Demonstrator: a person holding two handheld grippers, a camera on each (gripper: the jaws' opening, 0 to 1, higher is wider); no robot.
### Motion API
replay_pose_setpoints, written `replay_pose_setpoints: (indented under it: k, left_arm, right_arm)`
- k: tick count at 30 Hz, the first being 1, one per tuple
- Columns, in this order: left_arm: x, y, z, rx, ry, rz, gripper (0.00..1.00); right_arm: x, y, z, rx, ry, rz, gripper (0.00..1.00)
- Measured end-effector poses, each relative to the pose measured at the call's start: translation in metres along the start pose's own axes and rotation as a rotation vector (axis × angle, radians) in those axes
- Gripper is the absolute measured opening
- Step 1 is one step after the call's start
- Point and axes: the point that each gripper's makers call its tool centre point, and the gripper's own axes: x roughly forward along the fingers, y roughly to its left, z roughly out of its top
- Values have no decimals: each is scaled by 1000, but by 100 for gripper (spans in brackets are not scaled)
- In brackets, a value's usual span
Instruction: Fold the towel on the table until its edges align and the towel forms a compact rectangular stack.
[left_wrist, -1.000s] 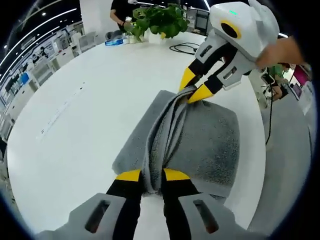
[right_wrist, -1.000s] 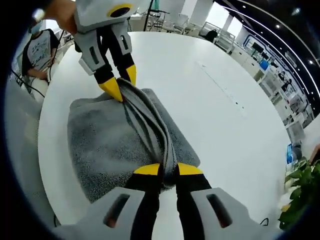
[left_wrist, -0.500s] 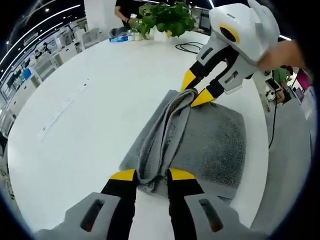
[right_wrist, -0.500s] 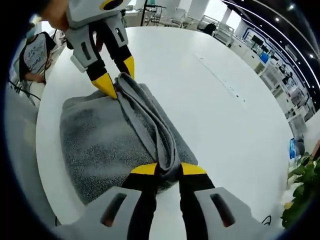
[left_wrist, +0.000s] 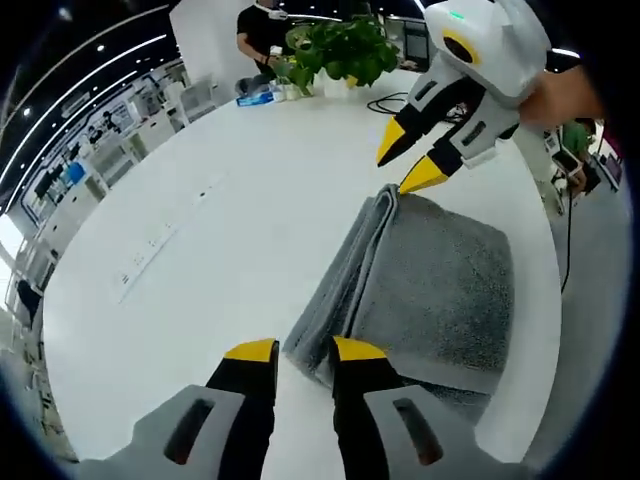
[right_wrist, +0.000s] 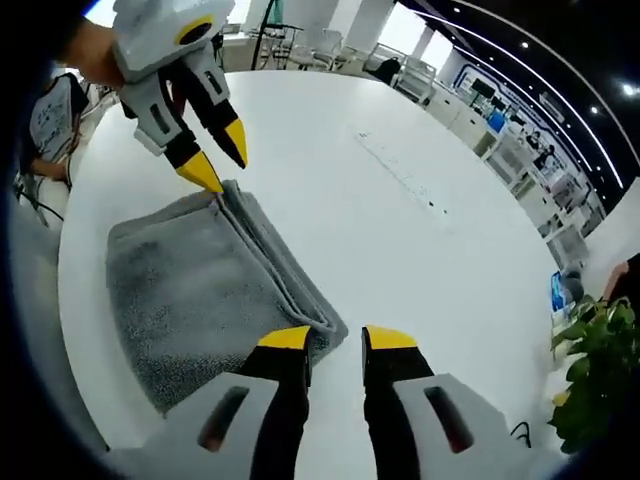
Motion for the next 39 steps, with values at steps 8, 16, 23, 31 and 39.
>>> replay_pose_setpoints:
  k: [8,16,23,31,39]
  left_arm:
    - [-11,-9,2,-29,-49,-32,20]
    - [-15,-40,0,-52,-66,-139,20]
    - [-2,-56,-17,-31,-2,-157,21]
    - [9,-45,-12,24,-2,-83,22]
    - [16,-46,-17,32,5,-70,22]
  right_arm:
    - [-5,23,4,-2,-34,68,13]
    - [3,44,-17,51,8,134,18]
    - [11,43,-36,118,66,132,18]
    - [15,43,-44,169,90,117,17]
    - [17,44,-46,204,74,107,17]
